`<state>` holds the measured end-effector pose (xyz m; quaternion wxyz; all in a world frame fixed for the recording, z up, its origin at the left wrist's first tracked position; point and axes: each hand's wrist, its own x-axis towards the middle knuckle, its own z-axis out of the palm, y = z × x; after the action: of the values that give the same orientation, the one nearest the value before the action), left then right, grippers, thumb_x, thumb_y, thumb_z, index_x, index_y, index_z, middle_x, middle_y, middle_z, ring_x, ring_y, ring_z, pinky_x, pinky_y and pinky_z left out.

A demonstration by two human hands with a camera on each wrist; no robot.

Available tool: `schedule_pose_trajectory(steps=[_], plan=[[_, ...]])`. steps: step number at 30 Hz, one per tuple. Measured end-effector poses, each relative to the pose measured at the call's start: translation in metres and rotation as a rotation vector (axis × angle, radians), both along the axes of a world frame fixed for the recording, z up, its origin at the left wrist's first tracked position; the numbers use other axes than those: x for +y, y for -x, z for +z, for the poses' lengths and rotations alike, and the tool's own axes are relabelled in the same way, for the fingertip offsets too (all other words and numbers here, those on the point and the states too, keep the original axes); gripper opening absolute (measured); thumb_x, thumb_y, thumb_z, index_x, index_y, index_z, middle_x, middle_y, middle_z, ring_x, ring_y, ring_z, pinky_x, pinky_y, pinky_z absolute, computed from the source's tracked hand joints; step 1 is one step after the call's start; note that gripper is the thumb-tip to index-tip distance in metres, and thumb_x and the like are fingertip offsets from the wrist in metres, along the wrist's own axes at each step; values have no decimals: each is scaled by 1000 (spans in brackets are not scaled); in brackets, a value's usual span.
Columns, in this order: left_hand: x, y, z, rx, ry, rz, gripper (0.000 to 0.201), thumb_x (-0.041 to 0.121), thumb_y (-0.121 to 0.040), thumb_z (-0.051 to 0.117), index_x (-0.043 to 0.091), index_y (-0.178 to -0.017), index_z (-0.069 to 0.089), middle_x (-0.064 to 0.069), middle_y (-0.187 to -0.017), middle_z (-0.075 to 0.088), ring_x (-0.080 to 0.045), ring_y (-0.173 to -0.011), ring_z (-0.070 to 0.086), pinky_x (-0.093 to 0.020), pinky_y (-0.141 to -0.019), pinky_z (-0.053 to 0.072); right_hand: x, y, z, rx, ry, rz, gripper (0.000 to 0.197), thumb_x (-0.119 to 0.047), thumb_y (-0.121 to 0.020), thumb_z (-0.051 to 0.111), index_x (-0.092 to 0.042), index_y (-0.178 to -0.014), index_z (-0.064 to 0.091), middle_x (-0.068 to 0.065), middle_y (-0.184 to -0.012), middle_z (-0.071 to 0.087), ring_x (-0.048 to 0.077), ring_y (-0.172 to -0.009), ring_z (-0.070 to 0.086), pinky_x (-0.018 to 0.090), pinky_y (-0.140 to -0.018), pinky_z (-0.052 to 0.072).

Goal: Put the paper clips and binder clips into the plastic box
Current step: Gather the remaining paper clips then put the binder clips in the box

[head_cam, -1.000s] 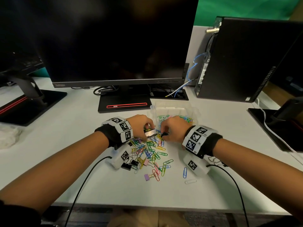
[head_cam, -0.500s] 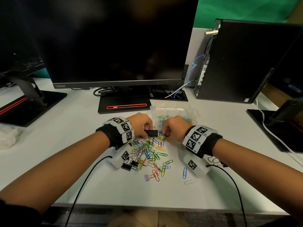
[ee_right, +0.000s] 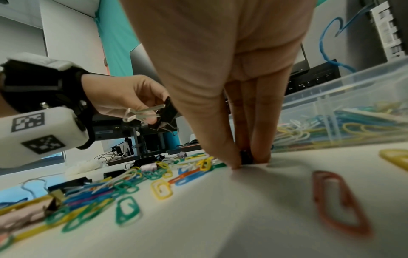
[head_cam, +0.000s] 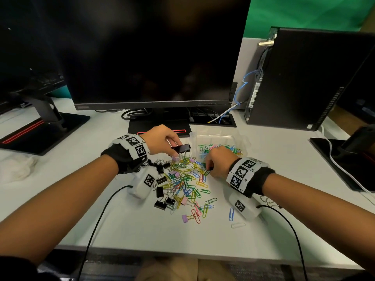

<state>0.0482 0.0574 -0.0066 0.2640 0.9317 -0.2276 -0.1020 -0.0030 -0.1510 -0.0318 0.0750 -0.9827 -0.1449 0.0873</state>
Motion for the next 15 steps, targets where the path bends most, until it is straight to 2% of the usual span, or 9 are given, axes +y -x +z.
schedule_pose_trajectory(steps=[2, 6, 9, 13, 15], plan=[[10, -2, 1, -7, 11, 29, 27, 15, -69, 81, 25, -91, 68, 2, -91, 67, -6, -66, 61, -29, -78, 51, 0, 0, -1, -5, 12, 7, 16, -5, -78, 64, -10, -90, 74, 7, -97, 72, 24, -93, 65, 29, -81, 52], [34, -7, 1, -30, -38, 118, 27, 15, -72, 79, 20, -97, 70, 0, -94, 69, 0, -68, 58, -25, -78, 49, -2, 1, -5, -18, 28, 31, 15, -6, -78, 63, -9, -87, 74, 7, -95, 72, 24, -91, 65, 27, -77, 50], [54, -8, -3, -35, -91, 189, 25, 13, -73, 77, 20, -96, 69, -1, -95, 69, -2, -70, 57, -27, -79, 48, -7, 1, -6, -29, 3, 39, 13, -6, -77, 61, -9, -83, 73, 7, -89, 72, 23, -86, 65, 28, -75, 52], [76, -8, -12, -38, -147, 287, 27, 12, -75, 76, 16, -100, 70, -4, -100, 69, -13, -81, 56, -27, -76, 43, -24, 4, 1, -45, -91, 17, 6, -11, -73, 65, -16, -72, 66, 1, -80, 69, 15, -74, 59, 23, -68, 47], [83, -7, -17, -21, -152, 311, 26, 11, -75, 75, 17, -99, 70, -4, -101, 69, -13, -81, 55, -27, -75, 41, -35, 8, 8, -38, -163, -7, 5, -12, -74, 67, -16, -72, 67, -4, -74, 65, 8, -67, 57, 16, -64, 44]])
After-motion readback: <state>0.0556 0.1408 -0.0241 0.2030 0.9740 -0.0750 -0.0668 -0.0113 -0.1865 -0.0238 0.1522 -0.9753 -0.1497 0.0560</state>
